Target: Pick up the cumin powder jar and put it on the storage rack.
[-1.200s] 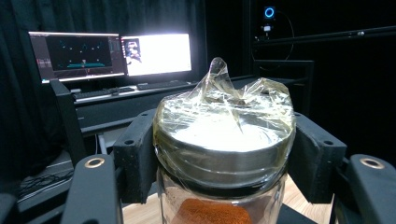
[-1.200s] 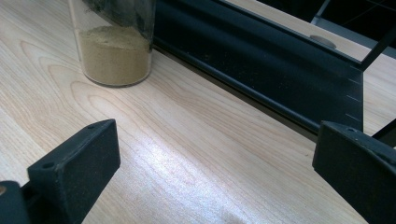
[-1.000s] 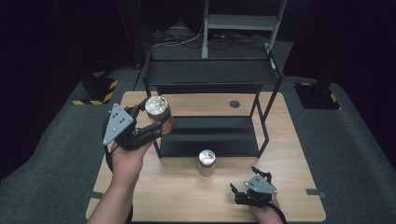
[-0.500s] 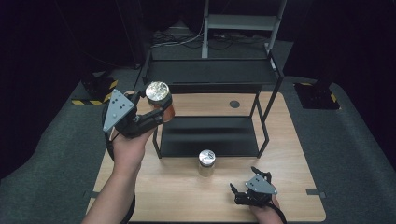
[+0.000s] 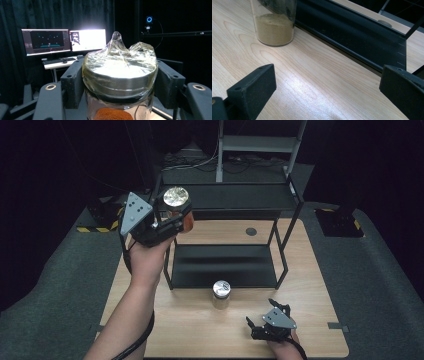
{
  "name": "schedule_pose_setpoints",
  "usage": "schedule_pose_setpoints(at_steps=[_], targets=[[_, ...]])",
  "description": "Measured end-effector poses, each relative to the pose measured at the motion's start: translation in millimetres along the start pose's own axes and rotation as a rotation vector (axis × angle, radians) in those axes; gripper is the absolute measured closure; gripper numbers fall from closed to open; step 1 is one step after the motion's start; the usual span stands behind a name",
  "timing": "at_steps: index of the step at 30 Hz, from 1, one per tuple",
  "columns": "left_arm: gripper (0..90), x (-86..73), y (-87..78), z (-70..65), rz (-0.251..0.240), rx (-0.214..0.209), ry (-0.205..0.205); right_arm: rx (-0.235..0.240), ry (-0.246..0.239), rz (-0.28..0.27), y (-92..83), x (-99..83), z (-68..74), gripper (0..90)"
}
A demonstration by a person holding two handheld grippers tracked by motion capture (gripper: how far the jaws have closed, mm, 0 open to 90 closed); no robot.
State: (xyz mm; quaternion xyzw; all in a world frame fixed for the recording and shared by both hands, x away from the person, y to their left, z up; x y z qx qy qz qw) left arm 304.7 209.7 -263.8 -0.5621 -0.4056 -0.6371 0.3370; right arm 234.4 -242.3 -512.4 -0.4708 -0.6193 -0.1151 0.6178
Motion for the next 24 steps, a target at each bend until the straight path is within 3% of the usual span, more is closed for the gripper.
schedule_pose_setpoints(at_steps=[10,24], targets=[[34.3,12.7,27.0,-0.9,0.016,0.03,0.004,0.002,0.015,-0.009,-0.8,-1.1,-1.5,0.0],[34.3,11.7,61.4,2.9,0.039,0.08,-0.001,0.007,0.017,-0.017,-1.7,-2.2,-2.3,0.0]])
Point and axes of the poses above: each handheld gripper's, and its own axes: y roughly forward along the jaws, x roughly out of its top, z roughly to its left, the point moved 5 cm from there along y, roughly forward along the jaws, and after that the axes turned 5 degrees about x, right-handed, at the moved point
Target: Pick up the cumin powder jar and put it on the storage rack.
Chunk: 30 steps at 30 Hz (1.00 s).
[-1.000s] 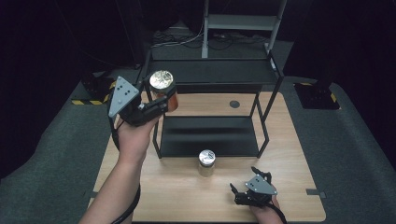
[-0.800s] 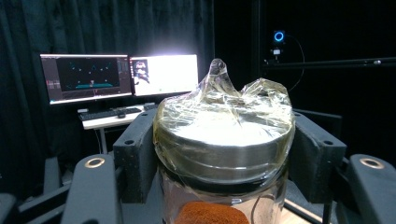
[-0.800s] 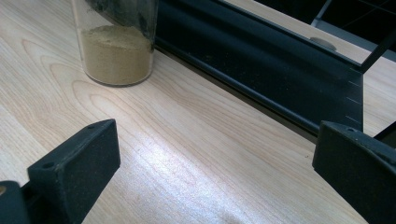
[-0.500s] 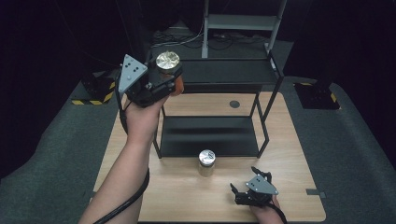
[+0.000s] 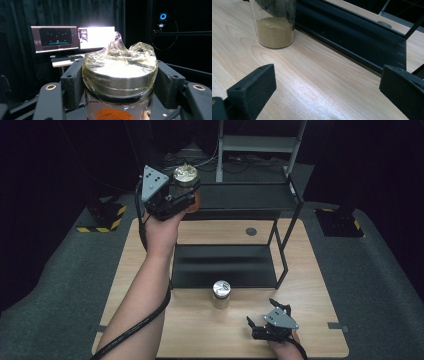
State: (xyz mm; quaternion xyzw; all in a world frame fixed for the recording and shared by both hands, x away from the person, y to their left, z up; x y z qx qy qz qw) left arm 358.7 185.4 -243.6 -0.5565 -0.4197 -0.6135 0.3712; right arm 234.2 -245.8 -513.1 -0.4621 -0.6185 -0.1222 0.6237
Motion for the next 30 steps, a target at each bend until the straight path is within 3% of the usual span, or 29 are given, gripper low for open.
schedule_pose_setpoints(at_steps=[13,30], targets=[[34.3,-4.3,21.8,1.0,0.018,0.026,-0.006,0.007,0.005,-0.007,-0.6,-0.9,-1.5,0.0],[34.3,-10.8,32.9,-2.9,0.048,0.01,-0.02,0.006,-0.01,-0.003,-0.4,-0.5,0.3,0.0]])
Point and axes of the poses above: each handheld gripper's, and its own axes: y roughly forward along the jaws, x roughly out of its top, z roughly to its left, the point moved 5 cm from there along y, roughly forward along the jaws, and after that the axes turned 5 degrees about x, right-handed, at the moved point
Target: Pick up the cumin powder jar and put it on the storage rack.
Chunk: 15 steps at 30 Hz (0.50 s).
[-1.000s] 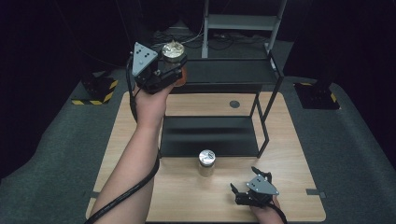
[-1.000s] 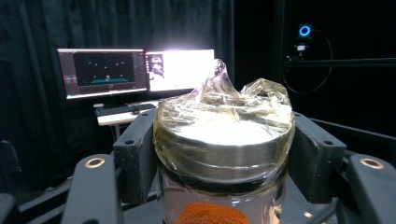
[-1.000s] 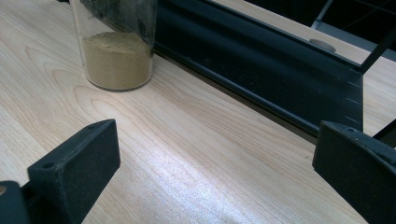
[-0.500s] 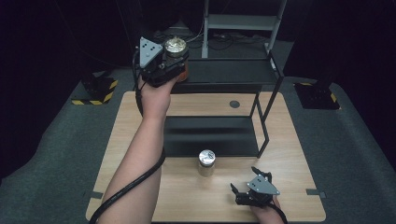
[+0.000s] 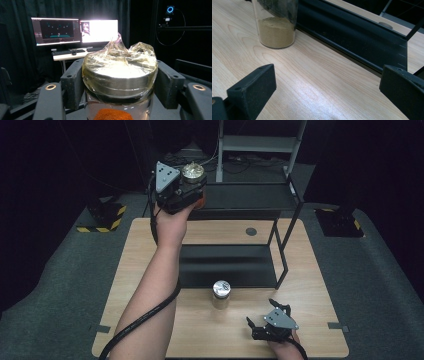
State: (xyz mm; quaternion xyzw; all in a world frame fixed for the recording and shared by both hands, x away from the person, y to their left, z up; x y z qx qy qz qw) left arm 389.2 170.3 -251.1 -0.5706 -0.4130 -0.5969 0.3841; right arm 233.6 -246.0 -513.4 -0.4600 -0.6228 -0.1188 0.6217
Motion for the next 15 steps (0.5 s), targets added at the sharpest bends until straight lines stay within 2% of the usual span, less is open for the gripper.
schedule_pose_setpoints(at_steps=[15], targets=[[33.5,0.4,4.7,4.5,0.013,-0.018,-0.024,0.0,0.005,-0.003,-0.2,-0.3,-0.6,0.0]])
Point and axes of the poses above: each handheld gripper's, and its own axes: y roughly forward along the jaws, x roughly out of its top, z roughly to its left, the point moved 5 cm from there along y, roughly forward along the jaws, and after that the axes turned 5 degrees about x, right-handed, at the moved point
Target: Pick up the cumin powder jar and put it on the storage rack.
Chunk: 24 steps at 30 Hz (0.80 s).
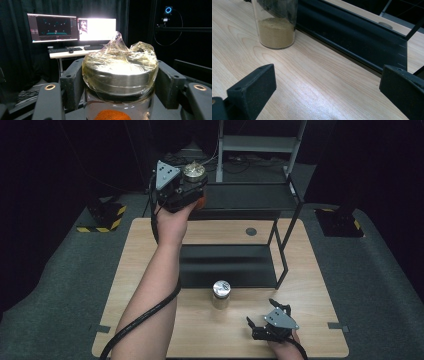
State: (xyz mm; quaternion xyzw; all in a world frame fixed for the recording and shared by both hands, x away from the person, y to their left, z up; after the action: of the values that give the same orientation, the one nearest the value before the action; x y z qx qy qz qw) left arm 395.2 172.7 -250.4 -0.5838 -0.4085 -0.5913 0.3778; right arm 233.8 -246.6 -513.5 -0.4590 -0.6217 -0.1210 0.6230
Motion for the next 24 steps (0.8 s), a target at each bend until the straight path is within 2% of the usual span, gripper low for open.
schedule_pose_setpoints(at_steps=[3,5,6,10,16,24], targets=[[31.3,0.0,-0.1,-0.7,0.004,0.008,-0.004,0.0,-0.001,0.0,0.0,-0.1,0.1,0.0],[22.8,0.1,-0.5,-2.0,0.012,0.023,-0.013,0.0,-0.001,-0.001,0.0,-0.1,0.1,0.0],[22.8,0.8,-0.5,-3.6,0.022,0.039,-0.013,0.0,-0.001,-0.001,0.0,-0.1,0.1,0.0],[1.9,1.0,-2.8,-6.0,0.033,0.049,-0.01,0.0,-0.002,0.0,0.0,-0.1,0.2,0.0],[0.4,-1.1,-10.1,-4.6,0.036,0.044,-0.015,0.0,-0.005,0.002,0.1,0.2,0.5,0.0],[0.4,-6.8,-31.0,-3.5,0.032,0.047,0.001,-0.001,-0.01,0.004,0.4,0.5,1.3,0.0]])
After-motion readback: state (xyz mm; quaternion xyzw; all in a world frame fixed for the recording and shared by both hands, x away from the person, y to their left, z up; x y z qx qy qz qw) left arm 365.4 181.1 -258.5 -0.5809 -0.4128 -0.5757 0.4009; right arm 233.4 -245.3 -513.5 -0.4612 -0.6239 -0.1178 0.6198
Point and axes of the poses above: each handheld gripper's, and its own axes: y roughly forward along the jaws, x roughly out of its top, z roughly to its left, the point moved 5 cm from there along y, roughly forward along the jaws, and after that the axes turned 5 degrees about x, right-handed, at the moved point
